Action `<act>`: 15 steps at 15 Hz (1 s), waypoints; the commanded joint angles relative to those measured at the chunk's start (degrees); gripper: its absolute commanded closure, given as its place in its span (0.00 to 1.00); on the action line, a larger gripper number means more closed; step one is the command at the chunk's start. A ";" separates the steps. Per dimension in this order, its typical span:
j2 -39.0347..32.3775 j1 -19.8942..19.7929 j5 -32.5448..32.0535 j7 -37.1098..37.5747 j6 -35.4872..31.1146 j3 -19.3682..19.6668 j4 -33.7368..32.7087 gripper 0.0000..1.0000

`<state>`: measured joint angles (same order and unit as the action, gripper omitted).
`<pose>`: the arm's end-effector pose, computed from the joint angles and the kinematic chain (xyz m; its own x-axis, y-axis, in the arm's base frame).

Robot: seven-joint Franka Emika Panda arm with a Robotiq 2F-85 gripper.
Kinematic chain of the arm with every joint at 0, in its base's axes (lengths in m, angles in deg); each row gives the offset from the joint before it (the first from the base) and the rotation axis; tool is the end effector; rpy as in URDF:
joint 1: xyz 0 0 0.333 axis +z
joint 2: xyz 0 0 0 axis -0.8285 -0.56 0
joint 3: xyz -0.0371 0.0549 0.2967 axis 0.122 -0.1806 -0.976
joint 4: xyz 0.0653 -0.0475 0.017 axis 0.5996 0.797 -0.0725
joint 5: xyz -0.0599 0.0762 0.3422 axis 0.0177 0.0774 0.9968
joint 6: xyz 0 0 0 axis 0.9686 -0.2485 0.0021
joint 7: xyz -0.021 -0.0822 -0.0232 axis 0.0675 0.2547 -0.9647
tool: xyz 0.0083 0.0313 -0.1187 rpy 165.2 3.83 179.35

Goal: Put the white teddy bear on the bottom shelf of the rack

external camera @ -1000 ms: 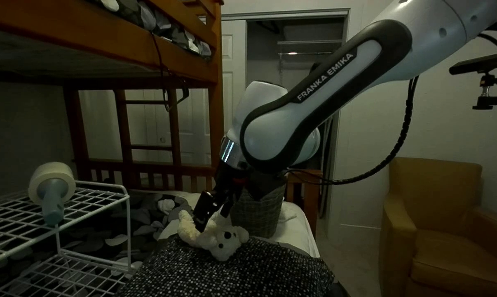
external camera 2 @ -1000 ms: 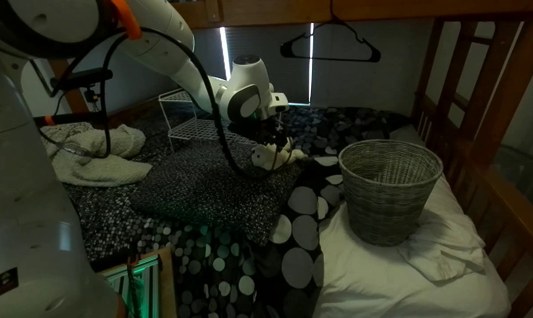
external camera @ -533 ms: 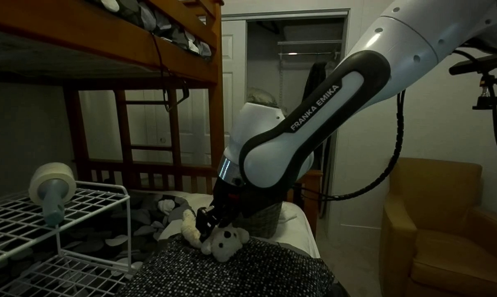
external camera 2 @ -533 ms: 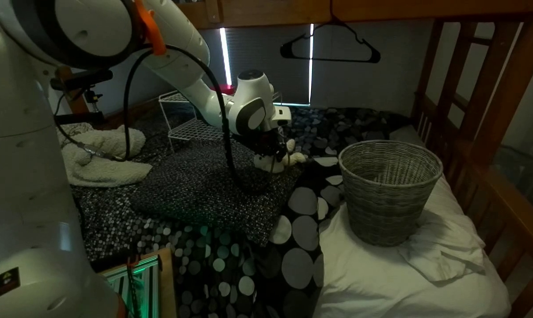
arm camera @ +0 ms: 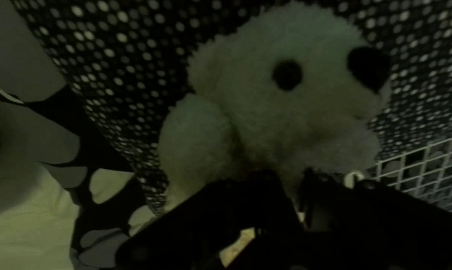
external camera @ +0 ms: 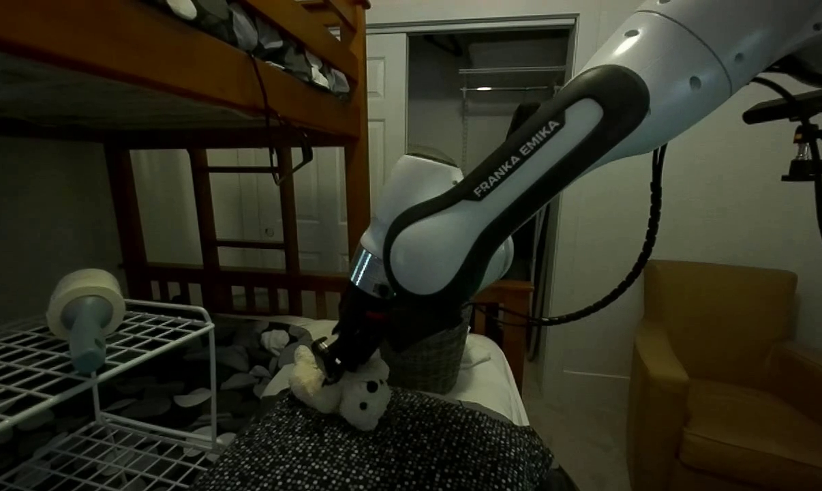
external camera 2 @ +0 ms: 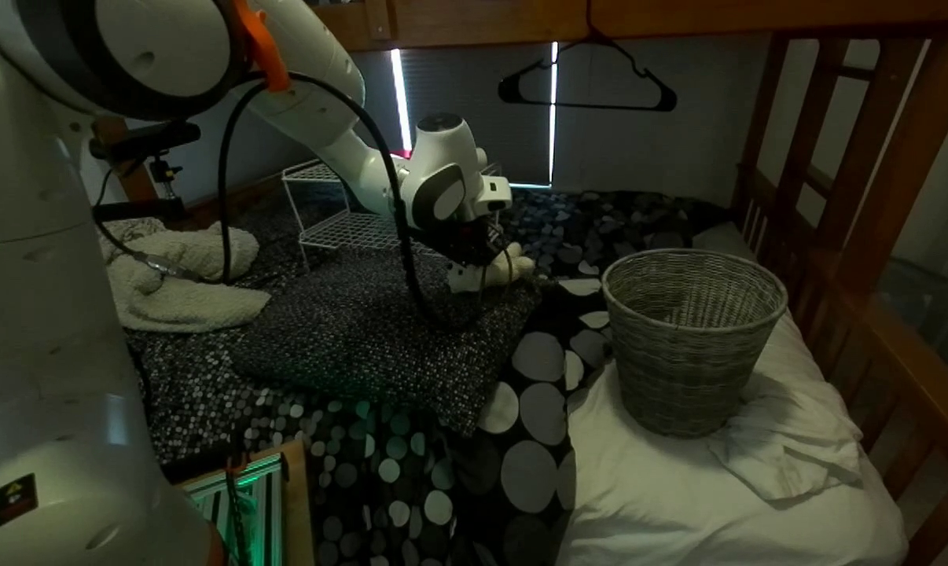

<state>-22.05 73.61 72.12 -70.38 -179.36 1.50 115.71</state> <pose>0.4627 0.3229 0.3602 0.8407 0.3644 0.4006 0.4512 -0.8804 -0.1459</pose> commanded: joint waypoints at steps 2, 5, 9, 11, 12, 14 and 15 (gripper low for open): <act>7.78 -3.72 17.81 -20.49 5.19 -10.42 1.09 0.97; 13.54 -1.03 29.57 -30.65 9.96 -9.69 1.38 0.97; 10.72 2.60 37.96 -42.42 11.14 -5.44 -0.96 0.97; 5.85 3.22 45.62 -49.78 13.34 -4.52 -3.77 0.97; 3.91 2.85 46.67 -50.81 15.08 -4.66 -4.55 0.97; 0.77 1.56 47.71 -52.37 19.61 -4.61 -5.67 0.97; 0.16 1.05 46.89 -52.19 21.08 -4.46 -5.65 0.97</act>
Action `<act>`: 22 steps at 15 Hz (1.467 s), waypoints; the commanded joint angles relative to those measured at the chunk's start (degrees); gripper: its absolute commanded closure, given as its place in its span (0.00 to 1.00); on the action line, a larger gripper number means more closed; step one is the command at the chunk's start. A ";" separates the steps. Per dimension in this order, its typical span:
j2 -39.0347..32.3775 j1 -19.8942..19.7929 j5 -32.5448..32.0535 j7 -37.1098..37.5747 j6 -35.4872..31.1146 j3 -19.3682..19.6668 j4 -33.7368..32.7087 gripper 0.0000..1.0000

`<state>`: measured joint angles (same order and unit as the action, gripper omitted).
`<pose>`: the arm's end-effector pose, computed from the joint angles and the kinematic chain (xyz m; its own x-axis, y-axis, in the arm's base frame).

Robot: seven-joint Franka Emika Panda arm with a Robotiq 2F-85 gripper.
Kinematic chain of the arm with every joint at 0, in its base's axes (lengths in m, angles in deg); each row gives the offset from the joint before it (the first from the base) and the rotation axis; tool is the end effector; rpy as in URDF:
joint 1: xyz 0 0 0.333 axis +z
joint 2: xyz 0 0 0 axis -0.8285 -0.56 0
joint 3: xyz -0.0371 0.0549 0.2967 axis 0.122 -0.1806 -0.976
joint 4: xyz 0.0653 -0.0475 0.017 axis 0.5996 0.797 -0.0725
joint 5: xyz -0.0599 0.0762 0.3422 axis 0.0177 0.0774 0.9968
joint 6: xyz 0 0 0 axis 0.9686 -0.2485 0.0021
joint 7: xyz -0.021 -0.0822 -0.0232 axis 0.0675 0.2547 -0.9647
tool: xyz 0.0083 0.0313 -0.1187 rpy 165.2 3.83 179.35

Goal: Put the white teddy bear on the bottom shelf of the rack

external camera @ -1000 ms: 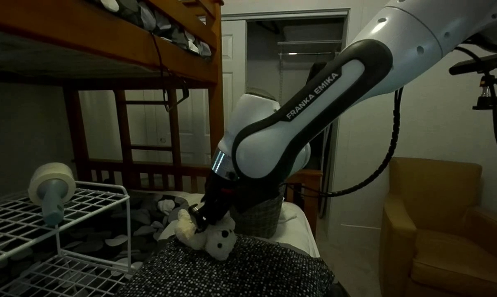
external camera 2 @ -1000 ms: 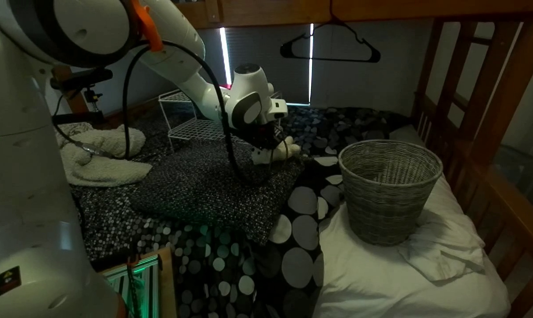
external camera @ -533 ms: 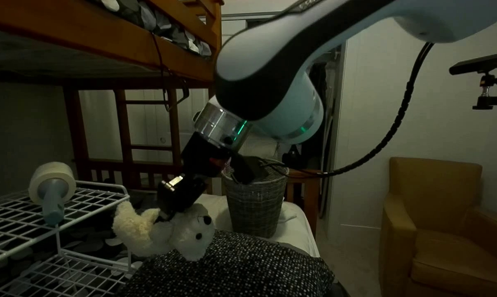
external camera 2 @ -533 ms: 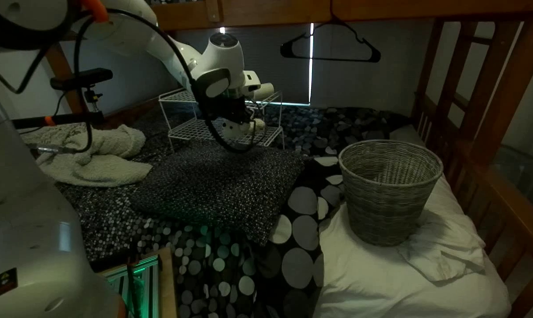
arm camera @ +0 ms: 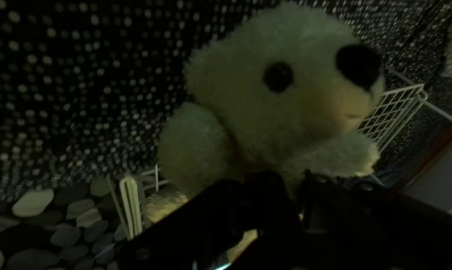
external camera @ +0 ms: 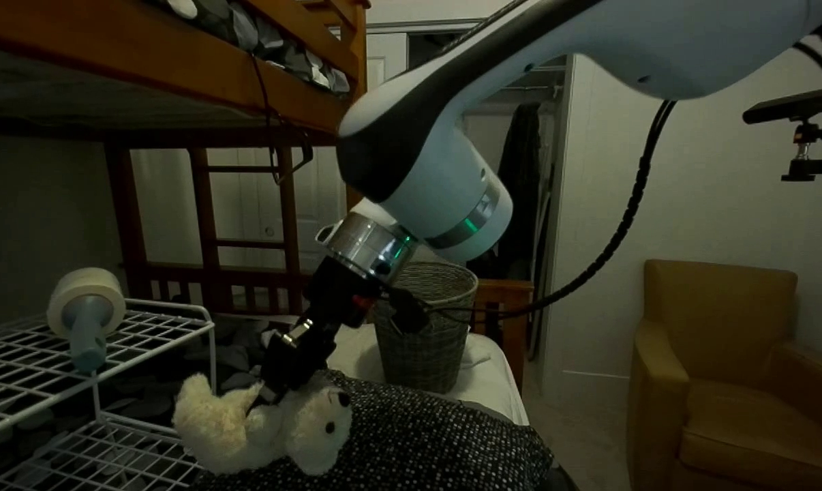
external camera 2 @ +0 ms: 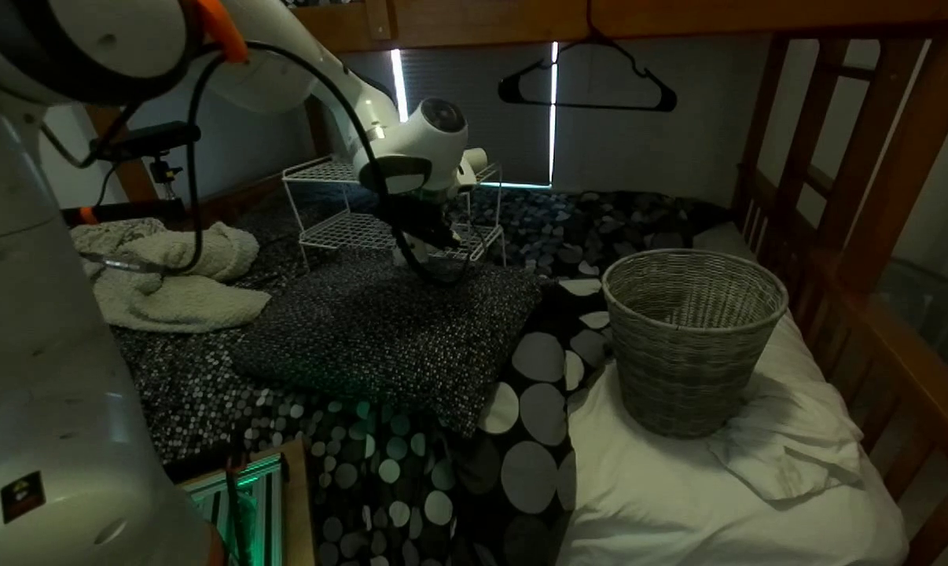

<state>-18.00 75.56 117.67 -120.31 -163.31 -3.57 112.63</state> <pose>0.4066 0.3729 0.3891 0.6604 0.5952 0.4579 0.7503 -0.4978 -0.4350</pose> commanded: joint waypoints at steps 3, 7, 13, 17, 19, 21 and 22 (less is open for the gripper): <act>-4.38 -0.69 -0.14 -1.04 3.03 0.42 -2.09 0.89; -10.11 0.47 0.08 -6.31 -3.69 -0.65 -6.52 0.97; -24.03 2.05 -2.09 -16.92 -13.62 -5.10 -17.43 0.97; -31.29 1.99 -5.98 -23.79 -20.69 -8.50 -24.67 0.97; -33.36 3.44 -6.50 -27.77 -21.36 -8.33 -27.81 0.97; -35.87 3.77 -7.34 -31.05 -20.25 -9.09 -30.90 0.97; -37.03 3.77 -7.57 -32.48 -19.59 -9.60 -32.36 0.97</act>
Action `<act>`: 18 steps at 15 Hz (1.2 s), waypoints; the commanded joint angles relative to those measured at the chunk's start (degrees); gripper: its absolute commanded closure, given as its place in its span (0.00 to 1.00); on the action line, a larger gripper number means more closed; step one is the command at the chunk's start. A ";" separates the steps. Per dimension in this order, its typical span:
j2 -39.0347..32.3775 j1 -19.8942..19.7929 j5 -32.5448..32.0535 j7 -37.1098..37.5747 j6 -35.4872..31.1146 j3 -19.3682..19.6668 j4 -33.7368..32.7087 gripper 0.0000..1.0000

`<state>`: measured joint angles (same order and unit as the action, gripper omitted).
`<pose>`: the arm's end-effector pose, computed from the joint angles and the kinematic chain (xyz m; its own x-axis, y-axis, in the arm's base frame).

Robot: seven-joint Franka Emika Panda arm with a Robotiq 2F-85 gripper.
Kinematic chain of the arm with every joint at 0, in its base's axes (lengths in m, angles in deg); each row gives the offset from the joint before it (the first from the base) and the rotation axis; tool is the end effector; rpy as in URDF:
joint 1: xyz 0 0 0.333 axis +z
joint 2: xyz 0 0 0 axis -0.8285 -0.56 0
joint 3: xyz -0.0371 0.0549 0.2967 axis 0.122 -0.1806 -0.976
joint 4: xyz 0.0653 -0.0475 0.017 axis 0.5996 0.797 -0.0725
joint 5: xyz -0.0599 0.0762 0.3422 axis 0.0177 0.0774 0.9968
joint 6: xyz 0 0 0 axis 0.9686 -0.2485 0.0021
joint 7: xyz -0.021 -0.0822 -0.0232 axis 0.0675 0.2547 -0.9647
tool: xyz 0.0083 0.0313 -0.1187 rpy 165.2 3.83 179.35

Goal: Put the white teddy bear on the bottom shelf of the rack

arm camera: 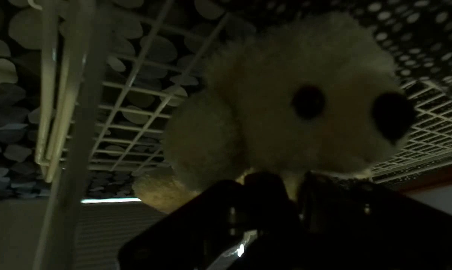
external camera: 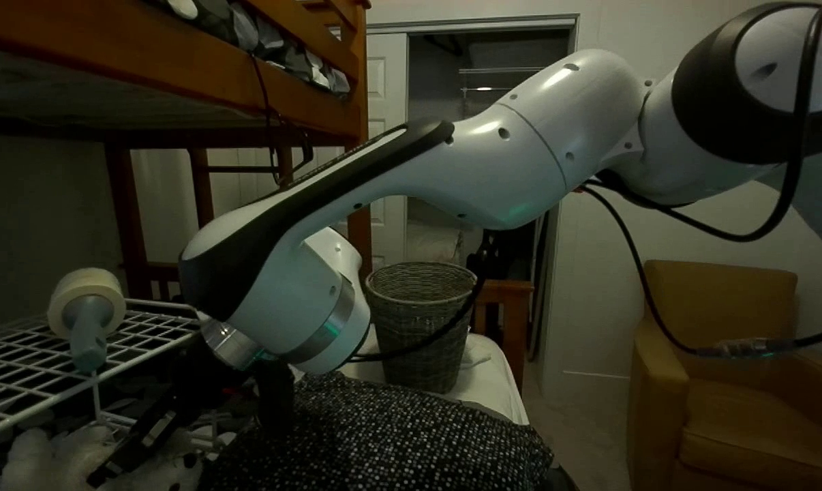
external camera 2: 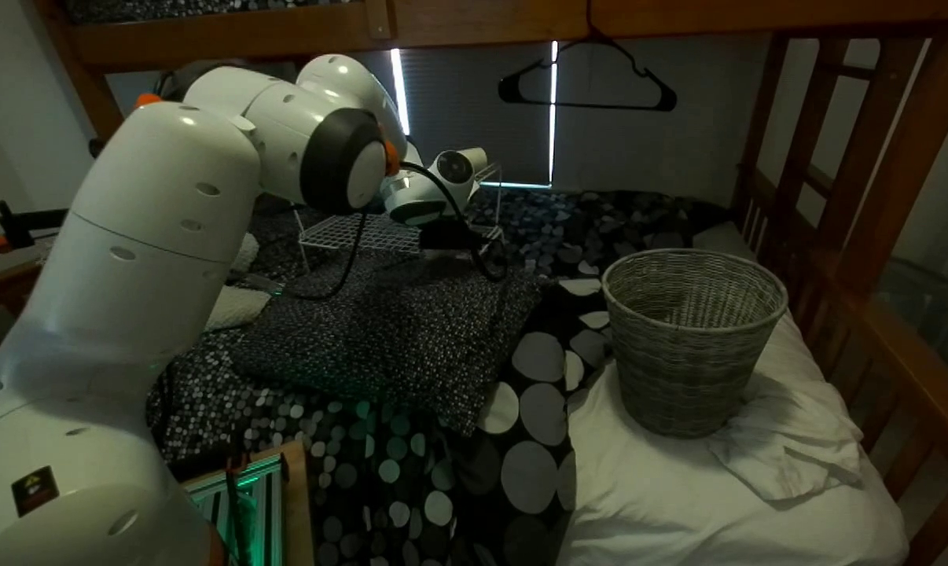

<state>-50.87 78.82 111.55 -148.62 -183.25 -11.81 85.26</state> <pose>0.4808 0.4978 0.3100 0.2101 0.6358 0.7427 0.9742 -0.2003 -0.1042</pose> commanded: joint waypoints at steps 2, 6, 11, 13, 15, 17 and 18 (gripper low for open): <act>-5.54 0.14 -1.13 -7.45 -0.07 -2.79 -6.94 0.64; -3.32 -1.55 0.52 -10.02 2.71 -5.25 -5.74 0.41; 6.61 -4.49 2.04 2.17 16.14 -4.58 4.23 0.03; 10.84 -6.07 2.98 5.45 19.83 -5.16 8.32 0.00; 14.63 -7.80 6.03 6.12 21.77 -6.40 11.67 0.00; 19.93 -8.84 10.81 4.44 19.13 -6.91 16.51 0.00; 24.03 -9.49 14.53 3.79 17.23 -7.32 19.89 0.00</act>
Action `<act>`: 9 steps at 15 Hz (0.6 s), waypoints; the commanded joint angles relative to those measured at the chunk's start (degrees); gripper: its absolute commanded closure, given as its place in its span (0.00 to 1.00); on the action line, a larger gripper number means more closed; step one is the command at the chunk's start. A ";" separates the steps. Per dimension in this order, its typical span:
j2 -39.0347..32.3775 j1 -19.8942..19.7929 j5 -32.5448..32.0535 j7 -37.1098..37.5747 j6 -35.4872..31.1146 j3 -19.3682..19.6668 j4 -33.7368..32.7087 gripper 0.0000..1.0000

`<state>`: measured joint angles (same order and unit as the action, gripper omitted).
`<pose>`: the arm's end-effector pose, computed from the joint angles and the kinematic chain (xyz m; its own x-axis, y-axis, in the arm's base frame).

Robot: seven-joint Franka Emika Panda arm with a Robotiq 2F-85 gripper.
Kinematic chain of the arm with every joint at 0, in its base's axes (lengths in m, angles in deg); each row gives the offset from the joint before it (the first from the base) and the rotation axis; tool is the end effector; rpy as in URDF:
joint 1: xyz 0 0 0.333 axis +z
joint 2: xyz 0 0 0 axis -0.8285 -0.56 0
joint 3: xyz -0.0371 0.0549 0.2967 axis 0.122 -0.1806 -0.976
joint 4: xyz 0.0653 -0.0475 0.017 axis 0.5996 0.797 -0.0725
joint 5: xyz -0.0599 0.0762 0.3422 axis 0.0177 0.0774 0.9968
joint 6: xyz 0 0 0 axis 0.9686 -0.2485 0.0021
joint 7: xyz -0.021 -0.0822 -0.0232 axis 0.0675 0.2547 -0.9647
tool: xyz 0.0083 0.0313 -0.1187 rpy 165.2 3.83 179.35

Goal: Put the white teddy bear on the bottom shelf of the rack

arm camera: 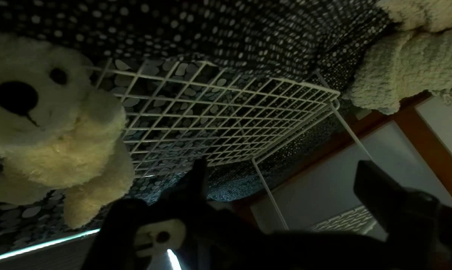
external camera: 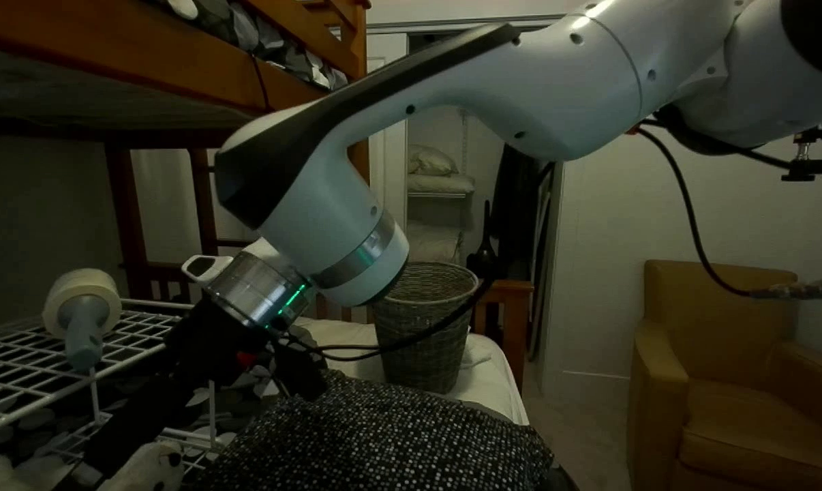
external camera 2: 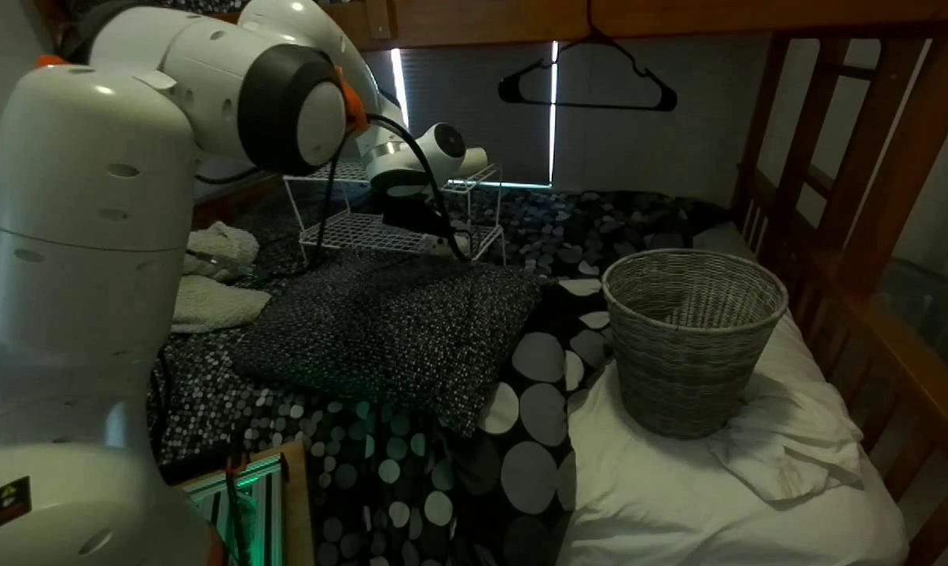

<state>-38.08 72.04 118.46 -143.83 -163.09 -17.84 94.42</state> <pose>0.4098 0.4885 0.3665 0.3103 0.6602 0.6840 0.9239 -0.0400 -0.3805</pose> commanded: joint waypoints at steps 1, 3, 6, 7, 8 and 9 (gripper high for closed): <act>13.88 -4.39 10.42 -0.93 -4.52 -2.79 13.25 0.00; 19.73 -5.95 17.35 1.14 -7.67 -3.56 17.35 0.00; 29.07 -8.00 23.96 3.15 -8.39 -1.91 24.51 0.00; 32.16 -4.59 26.86 2.93 -9.12 2.38 26.50 0.00; 34.92 -4.13 29.20 1.55 -10.28 4.00 28.62 0.00; 34.94 -3.11 28.39 1.35 -12.93 5.71 28.83 0.00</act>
<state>-11.03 66.13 143.38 -142.38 -172.09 -16.99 116.72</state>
